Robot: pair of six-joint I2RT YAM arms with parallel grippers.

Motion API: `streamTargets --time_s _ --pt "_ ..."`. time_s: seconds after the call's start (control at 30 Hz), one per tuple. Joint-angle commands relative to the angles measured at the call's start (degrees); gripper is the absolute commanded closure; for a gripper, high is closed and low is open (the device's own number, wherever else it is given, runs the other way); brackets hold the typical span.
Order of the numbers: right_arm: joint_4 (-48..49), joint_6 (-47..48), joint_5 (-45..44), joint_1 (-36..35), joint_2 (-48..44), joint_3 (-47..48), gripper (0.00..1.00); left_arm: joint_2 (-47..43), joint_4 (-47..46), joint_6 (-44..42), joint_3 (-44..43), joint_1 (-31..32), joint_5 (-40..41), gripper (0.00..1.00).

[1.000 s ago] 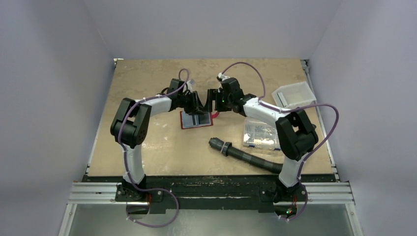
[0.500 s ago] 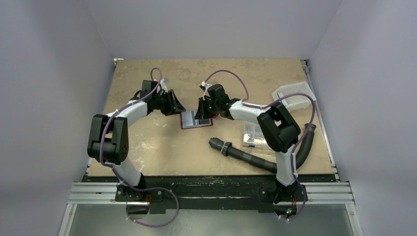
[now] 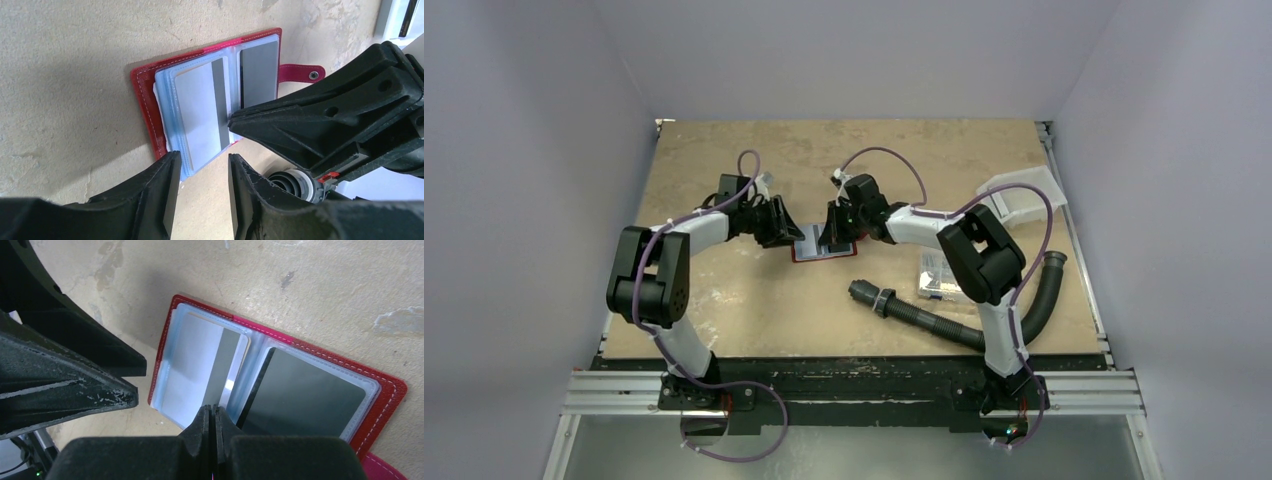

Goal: Put the credit cards into the card holder
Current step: Open the card holder at the center of the board.

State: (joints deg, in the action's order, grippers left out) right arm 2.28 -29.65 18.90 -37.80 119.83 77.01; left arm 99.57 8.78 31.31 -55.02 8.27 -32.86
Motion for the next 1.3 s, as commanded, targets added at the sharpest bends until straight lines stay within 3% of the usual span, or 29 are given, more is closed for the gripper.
streamTargets --time_s 0.0,0.5,0.73,0.87,1.0,1.27 --pt "0.4 -0.7 -3.2 0.3 1.4 1.0 1.0 0.8 -3.6 -0.2 0.7 0.4 -1.9 0.57" --pt "2.0 -1.6 -2.4 0.2 1.2 -0.3 1.0 4.6 -4.5 0.9 -1.6 2.6 -2.2 0.55" --pt "5.4 -4.8 3.3 0.7 -0.4 -1.6 1.0 1.2 -15.5 8.4 0.7 2.9 -8.9 0.54" --pt "10.3 -9.0 8.2 1.4 -1.9 -3.2 0.91 0.4 -20.7 13.1 1.3 4.0 -9.9 0.54" --pt "9.5 -10.8 6.0 1.9 -4.5 -4.2 0.83 1.9 -23.6 15.9 0.3 6.4 -9.3 0.53" --pt "-6.0 -6.8 -6.4 4.4 -11.1 -4.1 0.69 5.8 -25.6 18.7 -3.8 11.6 -6.9 0.53"
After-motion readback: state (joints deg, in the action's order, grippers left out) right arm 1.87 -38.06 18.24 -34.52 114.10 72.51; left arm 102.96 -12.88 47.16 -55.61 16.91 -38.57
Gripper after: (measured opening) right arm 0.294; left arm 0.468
